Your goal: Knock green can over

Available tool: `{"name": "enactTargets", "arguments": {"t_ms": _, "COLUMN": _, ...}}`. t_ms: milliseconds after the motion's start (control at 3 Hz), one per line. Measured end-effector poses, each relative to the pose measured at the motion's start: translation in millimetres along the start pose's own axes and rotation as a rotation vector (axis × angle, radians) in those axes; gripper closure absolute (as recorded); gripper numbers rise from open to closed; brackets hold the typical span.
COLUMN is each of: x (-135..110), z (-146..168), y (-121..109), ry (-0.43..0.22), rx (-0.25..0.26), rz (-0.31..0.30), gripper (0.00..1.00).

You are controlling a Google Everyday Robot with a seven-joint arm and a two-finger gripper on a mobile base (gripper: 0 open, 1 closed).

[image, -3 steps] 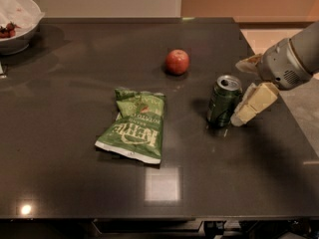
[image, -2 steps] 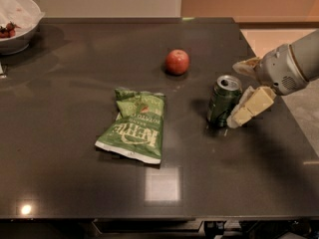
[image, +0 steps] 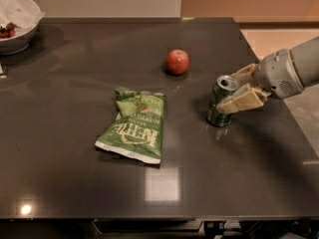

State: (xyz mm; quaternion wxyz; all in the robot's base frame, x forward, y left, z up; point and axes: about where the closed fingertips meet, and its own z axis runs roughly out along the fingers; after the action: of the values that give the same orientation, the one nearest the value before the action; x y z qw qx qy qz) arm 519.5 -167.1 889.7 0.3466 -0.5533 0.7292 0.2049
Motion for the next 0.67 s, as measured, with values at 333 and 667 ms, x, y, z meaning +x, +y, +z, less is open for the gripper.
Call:
{"name": "enactTargets", "arguments": {"t_ms": 333, "x": -3.8, "z": -3.7, "y": 2.1, "ry": -0.008, "rx": 0.006, "rz": 0.008, "gripper": 0.65}}
{"name": "enactTargets", "arguments": {"t_ms": 667, "x": -13.3, "z": -13.2, "y": 2.7, "ry": 0.049, "rx": 0.006, "rz": 0.008, "gripper": 0.87}}
